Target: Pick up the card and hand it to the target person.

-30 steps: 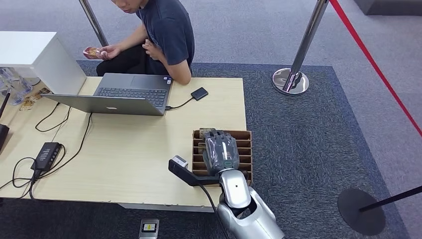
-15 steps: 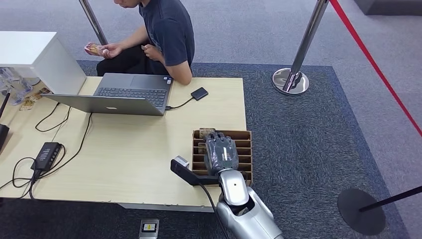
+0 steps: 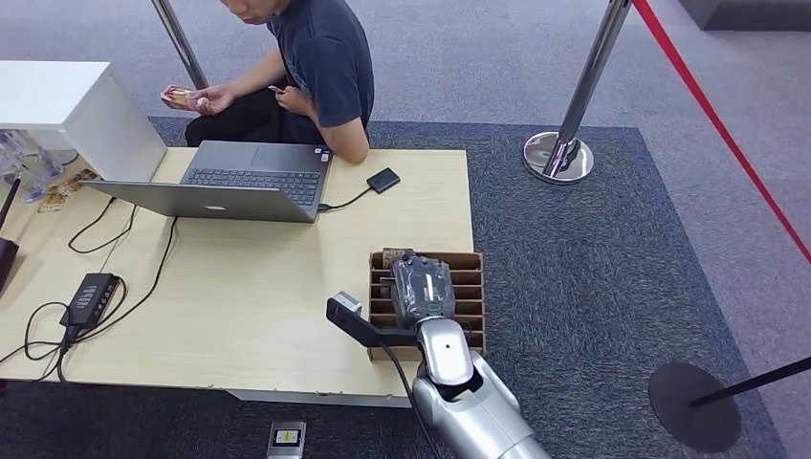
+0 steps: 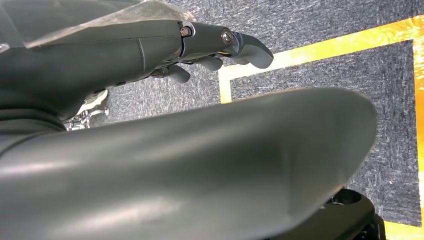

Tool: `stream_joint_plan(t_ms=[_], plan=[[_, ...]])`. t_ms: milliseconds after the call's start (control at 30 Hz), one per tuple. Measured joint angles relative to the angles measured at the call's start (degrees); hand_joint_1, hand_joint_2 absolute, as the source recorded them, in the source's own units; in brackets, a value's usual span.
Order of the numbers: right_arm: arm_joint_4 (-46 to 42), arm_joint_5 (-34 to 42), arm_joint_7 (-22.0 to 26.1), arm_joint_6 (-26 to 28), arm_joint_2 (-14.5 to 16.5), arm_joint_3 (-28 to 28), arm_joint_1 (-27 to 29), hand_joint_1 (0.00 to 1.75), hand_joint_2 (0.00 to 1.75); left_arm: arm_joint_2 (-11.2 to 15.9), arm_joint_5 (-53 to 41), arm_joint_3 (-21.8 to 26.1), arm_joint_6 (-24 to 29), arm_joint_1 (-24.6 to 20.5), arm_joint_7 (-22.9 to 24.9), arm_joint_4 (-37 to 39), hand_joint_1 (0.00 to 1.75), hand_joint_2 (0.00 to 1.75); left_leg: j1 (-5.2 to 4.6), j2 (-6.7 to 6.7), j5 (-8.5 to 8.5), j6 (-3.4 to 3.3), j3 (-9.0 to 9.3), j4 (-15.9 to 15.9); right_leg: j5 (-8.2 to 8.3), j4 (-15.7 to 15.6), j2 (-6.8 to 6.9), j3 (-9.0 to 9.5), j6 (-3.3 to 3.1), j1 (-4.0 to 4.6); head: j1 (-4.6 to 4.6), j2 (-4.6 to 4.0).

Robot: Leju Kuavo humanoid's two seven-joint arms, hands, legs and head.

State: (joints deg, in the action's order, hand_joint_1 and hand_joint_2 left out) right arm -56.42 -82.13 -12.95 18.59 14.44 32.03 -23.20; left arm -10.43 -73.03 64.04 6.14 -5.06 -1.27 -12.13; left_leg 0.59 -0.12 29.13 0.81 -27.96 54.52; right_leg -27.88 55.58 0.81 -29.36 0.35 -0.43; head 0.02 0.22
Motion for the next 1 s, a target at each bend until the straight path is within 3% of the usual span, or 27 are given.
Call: stream_joint_plan(t_ms=[133,300,467,800,1000], plan=[[0.6,0.0,0.2,0.4,0.2,-0.3,-0.2,1.40,1.75,0.0,0.0,0.0,0.0,0.0,0.0,0.0,0.00,0.00,0.00,0.00,-0.01,0.01,0.04,0.0,0.02,0.0,0.00,0.03,-0.02,0.00,0.00,0.00],[0.7,0.0,0.4,0.9,0.3,-0.3,-0.3,1.75,1.75,0.0,0.1,0.0,0.0,0.0,-0.1,0.0,0.00,0.00,0.00,0.00,-0.01,0.01,0.08,0.0,0.02,0.0,0.00,0.05,-0.03,0.00,0.00,0.00],[-3.4,0.8,2.7,1.4,-0.4,-0.3,1.7,1.75,1.75,0.0,0.5,0.2,0.0,0.0,-0.6,0.0,0.00,0.00,0.00,-0.01,-0.01,0.01,0.05,0.0,0.02,0.0,0.00,0.03,-0.03,0.00,0.01,0.00],[-24.7,6.0,8.1,-2.4,-4.9,0.2,8.4,1.75,1.75,0.0,1.2,0.5,-0.2,0.1,-1.6,0.0,0.00,0.00,0.00,-0.01,0.00,0.00,-0.09,0.0,0.01,0.0,0.00,-0.08,-0.02,0.00,0.00,0.00],[-30.2,7.4,9.7,-1.7,-6.7,1.2,9.1,1.75,1.75,0.0,1.2,0.6,-0.3,0.0,-1.7,0.0,0.00,0.00,0.00,0.00,0.00,0.00,-0.09,0.0,0.02,0.0,0.00,-0.07,-0.02,0.00,-0.01,0.00]])
